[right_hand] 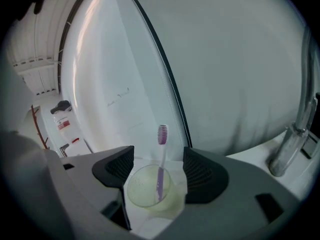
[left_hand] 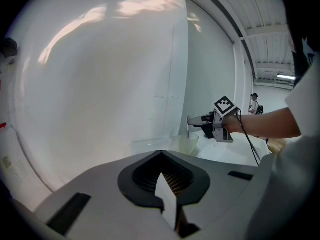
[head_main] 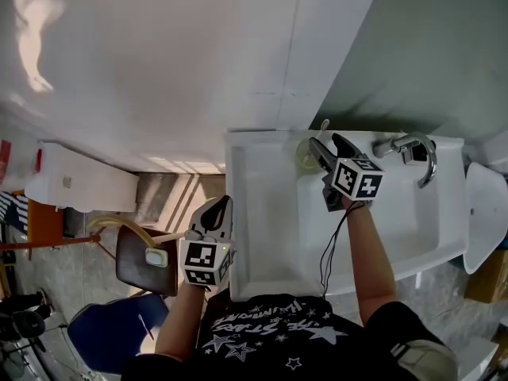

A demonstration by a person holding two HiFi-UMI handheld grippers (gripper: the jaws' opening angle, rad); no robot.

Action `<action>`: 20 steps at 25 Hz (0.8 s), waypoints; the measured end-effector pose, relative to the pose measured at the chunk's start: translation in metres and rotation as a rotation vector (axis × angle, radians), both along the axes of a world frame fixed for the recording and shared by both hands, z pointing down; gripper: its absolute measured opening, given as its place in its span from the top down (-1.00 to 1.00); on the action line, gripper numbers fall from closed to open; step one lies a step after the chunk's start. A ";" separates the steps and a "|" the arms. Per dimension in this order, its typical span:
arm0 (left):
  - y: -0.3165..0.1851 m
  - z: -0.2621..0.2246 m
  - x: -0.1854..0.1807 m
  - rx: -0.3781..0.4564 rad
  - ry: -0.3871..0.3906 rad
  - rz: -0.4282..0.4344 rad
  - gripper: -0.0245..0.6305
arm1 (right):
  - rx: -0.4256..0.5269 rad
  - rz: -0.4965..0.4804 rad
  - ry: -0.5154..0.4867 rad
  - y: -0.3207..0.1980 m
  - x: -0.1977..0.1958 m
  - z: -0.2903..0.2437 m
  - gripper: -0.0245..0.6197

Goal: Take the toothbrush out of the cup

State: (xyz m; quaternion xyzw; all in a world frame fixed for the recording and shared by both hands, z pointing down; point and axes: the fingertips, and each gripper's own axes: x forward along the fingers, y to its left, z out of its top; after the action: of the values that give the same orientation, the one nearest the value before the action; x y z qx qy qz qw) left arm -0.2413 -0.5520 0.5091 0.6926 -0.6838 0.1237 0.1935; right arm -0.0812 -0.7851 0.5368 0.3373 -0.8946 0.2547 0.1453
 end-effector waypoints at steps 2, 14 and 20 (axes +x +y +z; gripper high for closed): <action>-0.002 0.004 -0.001 -0.017 0.003 -0.007 0.88 | 0.004 -0.024 0.014 -0.006 -0.006 0.007 -0.06; -0.013 0.028 -0.010 -0.066 0.018 -0.016 0.88 | -0.002 -0.078 0.017 -0.015 -0.021 0.022 0.57; -0.009 0.028 -0.009 -0.063 0.010 -0.005 0.88 | -0.015 -0.053 -0.003 -0.013 -0.017 0.019 0.80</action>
State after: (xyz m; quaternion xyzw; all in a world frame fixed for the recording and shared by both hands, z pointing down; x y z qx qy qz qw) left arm -0.2503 -0.5612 0.5373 0.6849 -0.6804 0.1412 0.2192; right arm -0.0978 -0.7986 0.5560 0.3120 -0.9015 0.2577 0.1533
